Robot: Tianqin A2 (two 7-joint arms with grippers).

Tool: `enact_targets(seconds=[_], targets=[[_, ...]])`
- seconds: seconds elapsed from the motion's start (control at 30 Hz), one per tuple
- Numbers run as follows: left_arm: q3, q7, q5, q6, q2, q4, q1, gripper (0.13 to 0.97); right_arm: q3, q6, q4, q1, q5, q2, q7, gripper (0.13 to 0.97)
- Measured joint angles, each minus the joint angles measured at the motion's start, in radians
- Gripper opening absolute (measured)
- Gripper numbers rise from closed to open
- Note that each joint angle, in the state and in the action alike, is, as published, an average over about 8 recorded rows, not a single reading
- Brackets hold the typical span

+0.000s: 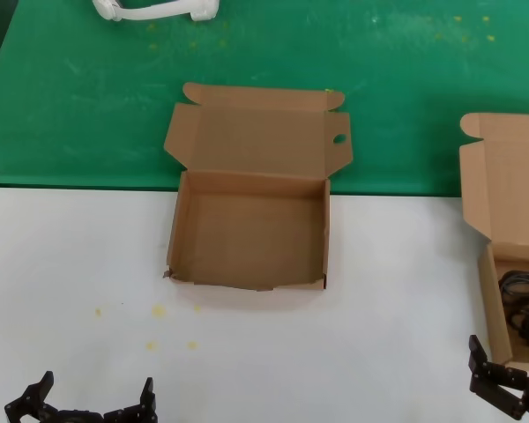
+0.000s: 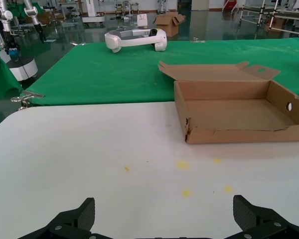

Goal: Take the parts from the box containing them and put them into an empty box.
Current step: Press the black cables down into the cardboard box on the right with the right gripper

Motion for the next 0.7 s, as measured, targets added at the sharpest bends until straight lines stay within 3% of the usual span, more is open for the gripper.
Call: enact_targets(seconds=[0.7], targets=[[0.0, 0.0, 0.0, 0.0, 0.0, 0.0, 0.0, 0.966, -0.002, 0.002, 0.0, 0.001, 0.001, 0.004, 0.0, 0.966]])
